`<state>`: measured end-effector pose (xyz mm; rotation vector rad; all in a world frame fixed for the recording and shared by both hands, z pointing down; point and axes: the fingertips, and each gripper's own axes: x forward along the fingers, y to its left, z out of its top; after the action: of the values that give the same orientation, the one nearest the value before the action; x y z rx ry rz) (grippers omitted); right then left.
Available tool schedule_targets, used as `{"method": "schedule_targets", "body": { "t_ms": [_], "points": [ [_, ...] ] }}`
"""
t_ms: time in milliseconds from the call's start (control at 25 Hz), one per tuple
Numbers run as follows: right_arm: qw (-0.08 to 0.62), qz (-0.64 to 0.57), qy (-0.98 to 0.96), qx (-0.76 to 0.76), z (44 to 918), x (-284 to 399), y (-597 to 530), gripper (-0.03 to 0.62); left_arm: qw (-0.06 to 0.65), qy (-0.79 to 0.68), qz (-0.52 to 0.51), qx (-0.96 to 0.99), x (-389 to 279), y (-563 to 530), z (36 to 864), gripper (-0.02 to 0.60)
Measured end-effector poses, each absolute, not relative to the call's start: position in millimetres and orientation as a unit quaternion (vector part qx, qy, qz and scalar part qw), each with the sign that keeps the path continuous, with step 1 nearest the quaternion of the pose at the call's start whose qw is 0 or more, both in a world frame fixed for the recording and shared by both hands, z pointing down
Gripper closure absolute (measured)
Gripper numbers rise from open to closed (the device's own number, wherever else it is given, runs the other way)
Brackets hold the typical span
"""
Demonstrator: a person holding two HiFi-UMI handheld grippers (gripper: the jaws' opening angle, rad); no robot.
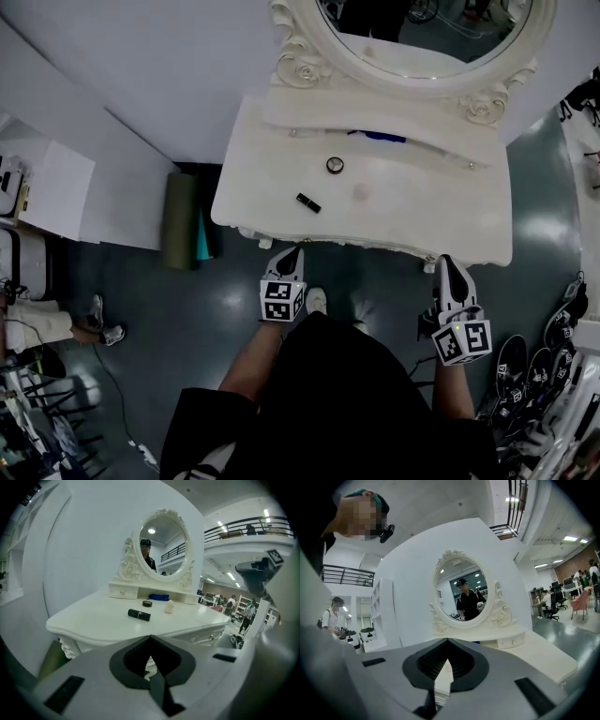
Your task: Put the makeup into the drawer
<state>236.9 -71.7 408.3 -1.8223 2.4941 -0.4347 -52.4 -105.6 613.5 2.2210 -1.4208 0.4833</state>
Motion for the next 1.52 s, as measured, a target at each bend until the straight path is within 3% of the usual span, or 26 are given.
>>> {"method": "schedule_targets", "body": {
  "t_ms": [320, 640, 800, 1400, 1520],
  "points": [
    [0.002, -0.138, 0.778, -0.613, 405.1, 259.8, -62.4, 0.572, 0.281, -0.516, 0.219, 0.779, -52.8, -120.4, 674.4, 0.563],
    [-0.011, -0.152, 0.750, -0.644, 414.9, 278.6, -45.1, 0.574, 0.311, -0.502, 0.271, 0.760, -46.8, -131.0, 711.0, 0.411],
    [-0.014, -0.155, 0.736, -0.659, 416.3, 287.3, -37.4, 0.572, 0.335, -0.497, 0.282, 0.750, -42.7, -135.9, 726.7, 0.377],
    [-0.021, -0.160, 0.712, -0.684, 420.3, 300.3, -21.3, 0.572, 0.382, -0.504, 0.309, 0.710, -35.8, -153.3, 755.7, 0.373],
    [-0.021, -0.159, 0.713, -0.682, 419.3, 301.2, -19.0, 0.572, 0.386, -0.514, 0.311, 0.700, -38.1, -153.9, 757.9, 0.419]
  ]
}}
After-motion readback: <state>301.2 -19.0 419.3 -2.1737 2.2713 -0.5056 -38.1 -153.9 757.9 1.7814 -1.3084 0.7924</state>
